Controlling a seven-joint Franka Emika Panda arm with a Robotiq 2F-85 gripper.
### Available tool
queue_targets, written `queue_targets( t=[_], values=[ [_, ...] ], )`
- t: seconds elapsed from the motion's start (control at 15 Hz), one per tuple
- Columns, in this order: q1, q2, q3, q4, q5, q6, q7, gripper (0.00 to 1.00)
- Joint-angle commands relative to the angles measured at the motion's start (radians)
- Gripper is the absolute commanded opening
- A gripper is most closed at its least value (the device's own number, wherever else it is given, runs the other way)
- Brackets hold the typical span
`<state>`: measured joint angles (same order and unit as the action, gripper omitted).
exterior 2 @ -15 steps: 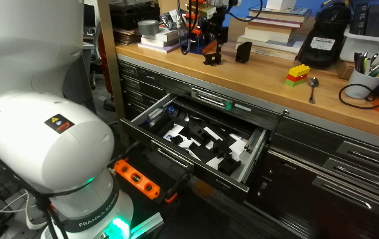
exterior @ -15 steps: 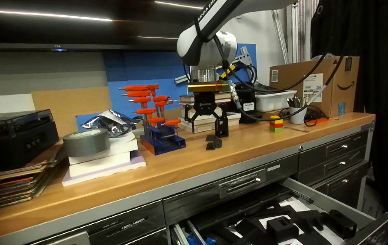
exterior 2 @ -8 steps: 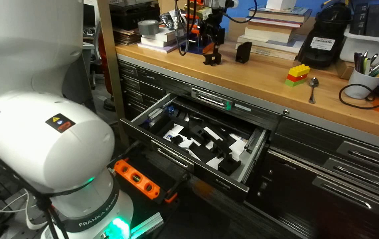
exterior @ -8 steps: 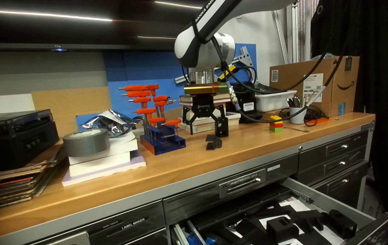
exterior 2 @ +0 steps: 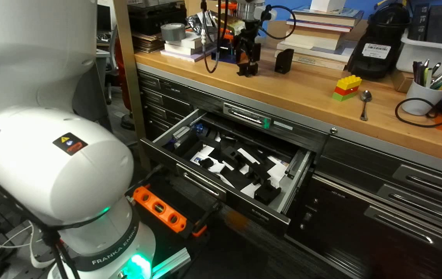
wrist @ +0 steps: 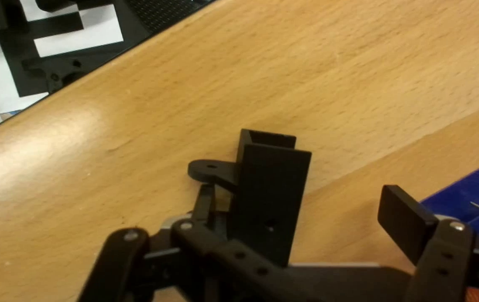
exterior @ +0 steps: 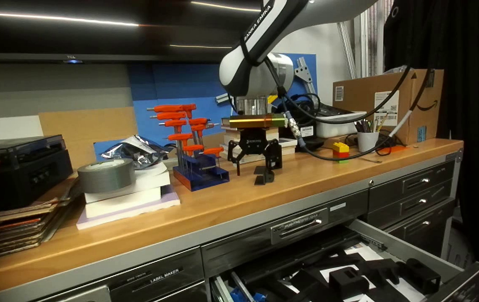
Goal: Put the black objects in the drawer and close it
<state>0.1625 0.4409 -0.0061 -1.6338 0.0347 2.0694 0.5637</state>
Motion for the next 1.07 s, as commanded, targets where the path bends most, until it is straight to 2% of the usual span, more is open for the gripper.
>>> queue_targets(
  t=[0.0, 0.33, 0.4, 0.47, 1.0],
  values=[
    [-0.007, -0.037, 0.003, -0.066, 0.024, 0.067, 0.005, 1.0],
    [-0.01, -0.039, 0.001, -0.1, 0.029, 0.114, -0.002, 1.0],
    [-0.009, -0.04, 0.0, -0.102, 0.026, 0.114, -0.001, 0.75],
    [-0.008, -0.042, -0.001, -0.102, 0.023, 0.113, -0.001, 0.74],
    [-0.008, -0.071, -0.003, -0.117, 0.021, 0.103, 0.01, 0.13]
  ],
)
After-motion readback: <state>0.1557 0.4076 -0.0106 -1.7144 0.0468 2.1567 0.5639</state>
